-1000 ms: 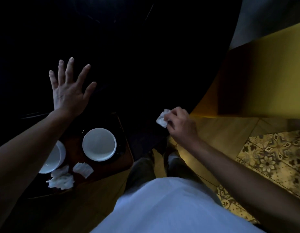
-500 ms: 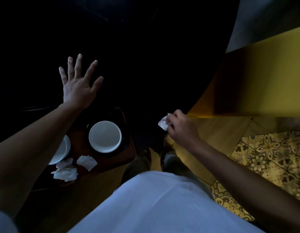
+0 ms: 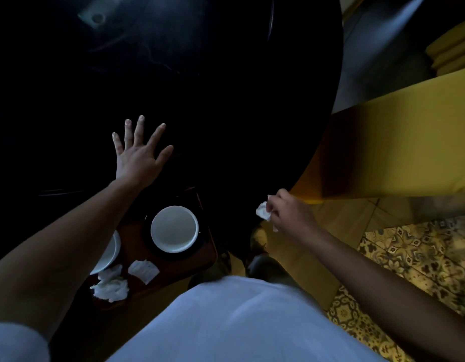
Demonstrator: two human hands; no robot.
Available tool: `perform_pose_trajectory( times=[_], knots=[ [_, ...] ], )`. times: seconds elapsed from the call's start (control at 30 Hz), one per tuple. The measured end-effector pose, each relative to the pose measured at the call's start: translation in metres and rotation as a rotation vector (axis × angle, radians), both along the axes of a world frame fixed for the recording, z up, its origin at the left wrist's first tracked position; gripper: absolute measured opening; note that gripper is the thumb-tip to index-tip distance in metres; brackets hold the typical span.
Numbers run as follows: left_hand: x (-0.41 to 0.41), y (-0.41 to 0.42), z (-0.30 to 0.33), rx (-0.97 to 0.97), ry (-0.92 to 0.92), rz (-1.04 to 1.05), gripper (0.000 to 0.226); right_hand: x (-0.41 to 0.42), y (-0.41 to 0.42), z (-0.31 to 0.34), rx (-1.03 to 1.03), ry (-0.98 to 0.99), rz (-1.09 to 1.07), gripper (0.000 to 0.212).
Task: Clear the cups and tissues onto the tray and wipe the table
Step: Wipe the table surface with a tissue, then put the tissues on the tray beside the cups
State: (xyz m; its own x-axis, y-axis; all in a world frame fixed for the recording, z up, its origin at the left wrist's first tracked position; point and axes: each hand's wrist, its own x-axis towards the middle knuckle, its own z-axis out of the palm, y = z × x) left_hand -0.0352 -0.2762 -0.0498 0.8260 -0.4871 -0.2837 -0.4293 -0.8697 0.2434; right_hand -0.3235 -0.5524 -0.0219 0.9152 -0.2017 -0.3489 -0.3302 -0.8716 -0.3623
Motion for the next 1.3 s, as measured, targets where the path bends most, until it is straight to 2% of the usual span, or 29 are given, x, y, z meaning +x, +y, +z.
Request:
perform_pose_trajectory(
  times=[0.23,0.33,0.5,0.63,0.7,0.77,0.93,1.03,1.13,1.3],
  knots=[
    [0.002,0.051,0.025,-0.165,-0.068,-0.124,0.042,0.047,-0.004,0.047,0.122,-0.282,-0.102,0.010],
    [-0.024,0.079,0.047,-0.305,-0.233,-0.057,0.025,0.070,0.008,0.067,0.155,-0.385,-0.034,0.008],
    [-0.078,0.146,0.068,-0.378,-0.421,0.254,0.025,0.088,0.044,0.082,0.249,-0.465,0.145,0.008],
    [-0.119,0.230,0.055,-0.334,-0.571,0.567,0.022,0.096,0.098,0.088,0.308,-0.463,0.193,0.013],
    [-0.137,0.275,0.030,-0.258,-0.533,0.688,0.030,0.099,0.131,0.086,0.346,-0.453,0.203,0.014],
    [-0.152,0.310,0.001,-0.148,-0.400,0.726,0.041,0.102,0.167,0.078,0.365,-0.441,0.219,0.014],
    [-0.161,0.325,-0.051,0.083,-0.137,0.540,0.061,0.112,0.235,0.052,0.213,-0.405,0.244,0.013],
    [-0.159,0.321,-0.064,0.101,-0.100,0.519,0.065,0.115,0.266,0.038,0.111,-0.329,0.256,0.012],
    [-0.158,0.322,-0.067,0.067,-0.105,0.528,0.065,0.120,0.287,0.027,0.091,-0.231,0.146,0.010],
    [-0.159,0.324,-0.068,0.037,-0.110,0.542,0.065,0.138,0.303,0.017,-0.070,-0.228,0.115,0.006]
  ],
)
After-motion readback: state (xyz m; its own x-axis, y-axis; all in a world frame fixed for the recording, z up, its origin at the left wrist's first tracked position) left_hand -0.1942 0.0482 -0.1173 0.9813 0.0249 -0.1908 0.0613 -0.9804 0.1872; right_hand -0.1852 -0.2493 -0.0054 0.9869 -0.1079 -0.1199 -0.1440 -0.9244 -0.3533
